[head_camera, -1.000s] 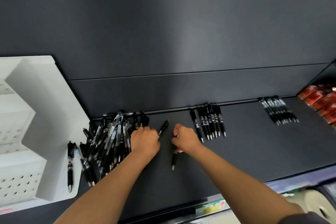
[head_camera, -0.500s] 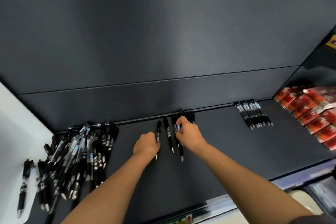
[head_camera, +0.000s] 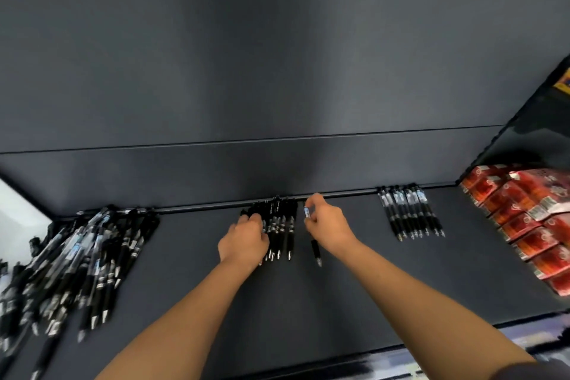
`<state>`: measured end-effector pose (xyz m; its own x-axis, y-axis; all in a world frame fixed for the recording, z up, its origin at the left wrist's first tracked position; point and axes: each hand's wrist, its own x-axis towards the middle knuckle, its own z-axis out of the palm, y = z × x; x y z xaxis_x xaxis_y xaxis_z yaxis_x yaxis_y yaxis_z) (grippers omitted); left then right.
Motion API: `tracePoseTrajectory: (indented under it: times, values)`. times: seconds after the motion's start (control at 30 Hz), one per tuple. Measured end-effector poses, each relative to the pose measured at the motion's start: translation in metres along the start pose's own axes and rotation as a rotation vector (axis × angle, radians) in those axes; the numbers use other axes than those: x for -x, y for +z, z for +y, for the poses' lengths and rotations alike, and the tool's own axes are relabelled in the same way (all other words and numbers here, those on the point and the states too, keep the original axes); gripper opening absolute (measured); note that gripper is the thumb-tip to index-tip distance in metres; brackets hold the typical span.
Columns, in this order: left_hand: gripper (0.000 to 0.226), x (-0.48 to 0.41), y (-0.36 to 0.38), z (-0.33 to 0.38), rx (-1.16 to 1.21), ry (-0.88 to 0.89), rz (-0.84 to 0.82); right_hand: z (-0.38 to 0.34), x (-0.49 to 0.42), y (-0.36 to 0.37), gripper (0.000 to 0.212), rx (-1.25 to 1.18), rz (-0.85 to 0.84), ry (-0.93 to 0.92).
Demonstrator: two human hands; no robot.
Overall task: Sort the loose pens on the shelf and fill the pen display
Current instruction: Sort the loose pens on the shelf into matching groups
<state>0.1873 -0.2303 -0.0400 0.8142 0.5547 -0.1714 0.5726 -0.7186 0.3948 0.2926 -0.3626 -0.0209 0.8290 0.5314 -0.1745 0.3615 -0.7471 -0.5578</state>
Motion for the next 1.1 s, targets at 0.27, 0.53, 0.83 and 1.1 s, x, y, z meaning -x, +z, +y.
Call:
tracePoseTrajectory:
  times: [0.27,0.53,0.83,1.1]
  values:
    - [0.014,-0.006,0.02,0.073,-0.032,0.154,0.031,0.06,-0.006,-0.045,0.021,0.107,0.073,0.009]
    - [0.016,-0.022,0.032,0.116,-0.097,0.265,0.028,0.123,-0.026,-0.082,0.031,0.314,0.148,0.119]
    - [0.016,-0.031,0.035,0.12,-0.113,0.267,-0.008,0.134,-0.037,-0.076,0.037,0.476,0.034,0.126]
    - [0.015,-0.034,0.039,0.129,-0.099,0.29,-0.012,0.143,-0.041,-0.085,0.049,0.611,0.03,0.07]
